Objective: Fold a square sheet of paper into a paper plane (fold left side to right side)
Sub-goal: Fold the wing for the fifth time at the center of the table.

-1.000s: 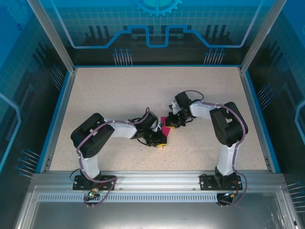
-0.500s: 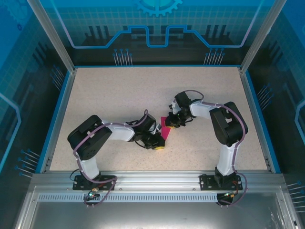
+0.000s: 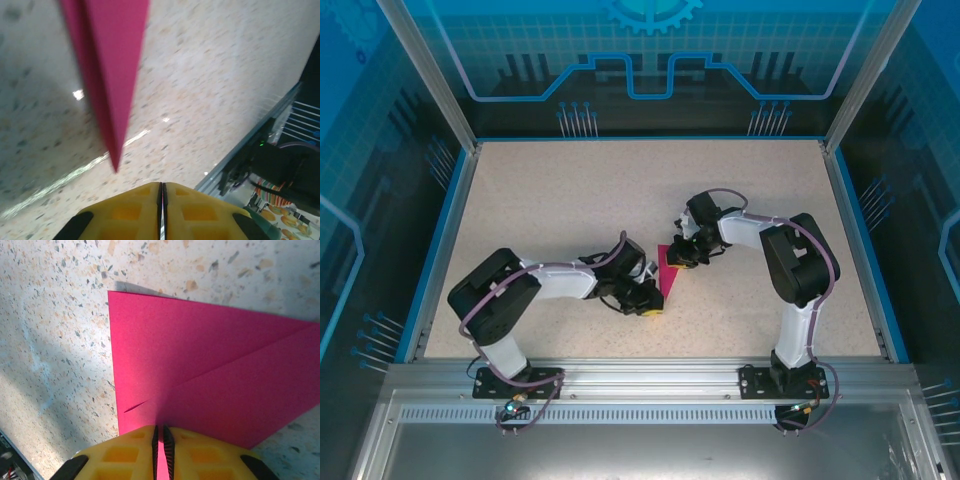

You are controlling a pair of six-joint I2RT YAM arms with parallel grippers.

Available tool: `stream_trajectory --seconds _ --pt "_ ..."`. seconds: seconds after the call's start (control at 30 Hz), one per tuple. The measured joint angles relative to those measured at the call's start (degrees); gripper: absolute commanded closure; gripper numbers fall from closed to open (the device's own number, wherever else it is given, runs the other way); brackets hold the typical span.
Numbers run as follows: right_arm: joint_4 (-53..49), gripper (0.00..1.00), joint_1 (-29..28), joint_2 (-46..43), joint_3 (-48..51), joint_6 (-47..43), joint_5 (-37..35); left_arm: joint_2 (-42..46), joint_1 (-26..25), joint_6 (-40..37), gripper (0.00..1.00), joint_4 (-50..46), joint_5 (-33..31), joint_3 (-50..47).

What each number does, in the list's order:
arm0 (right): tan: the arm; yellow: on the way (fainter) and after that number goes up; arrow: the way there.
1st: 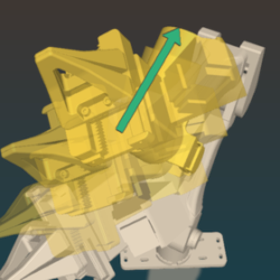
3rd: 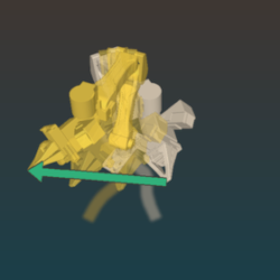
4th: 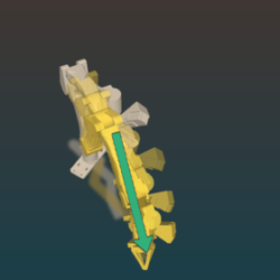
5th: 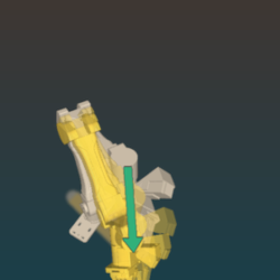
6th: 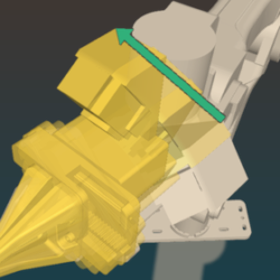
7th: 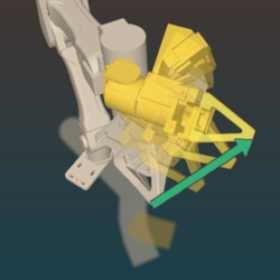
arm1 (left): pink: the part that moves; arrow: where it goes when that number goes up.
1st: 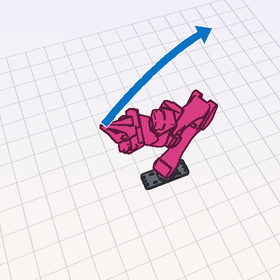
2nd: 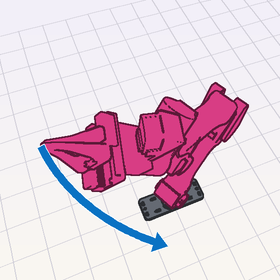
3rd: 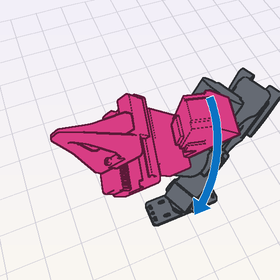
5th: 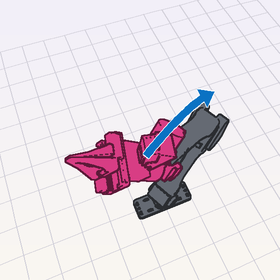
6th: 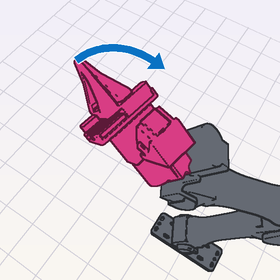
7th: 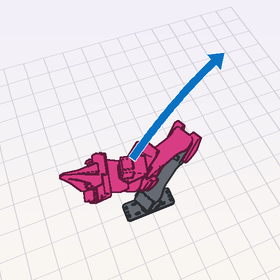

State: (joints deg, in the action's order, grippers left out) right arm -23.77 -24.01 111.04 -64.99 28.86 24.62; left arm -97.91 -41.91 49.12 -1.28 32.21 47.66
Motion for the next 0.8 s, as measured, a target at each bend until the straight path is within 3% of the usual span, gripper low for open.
stream_trajectory --seconds 0.3,0.8 --pt "0.00 0.84 0.00 0.00 0.00 -0.17 0.02 -6.21 2.49 -2.16 0.84 -0.96 0.35 7.17" --pt "-0.04 0.84 0.00 -0.02 0.00 -0.39 0.04 -9.27 0.70 -3.13 0.86 -2.62 0.59 5.31"
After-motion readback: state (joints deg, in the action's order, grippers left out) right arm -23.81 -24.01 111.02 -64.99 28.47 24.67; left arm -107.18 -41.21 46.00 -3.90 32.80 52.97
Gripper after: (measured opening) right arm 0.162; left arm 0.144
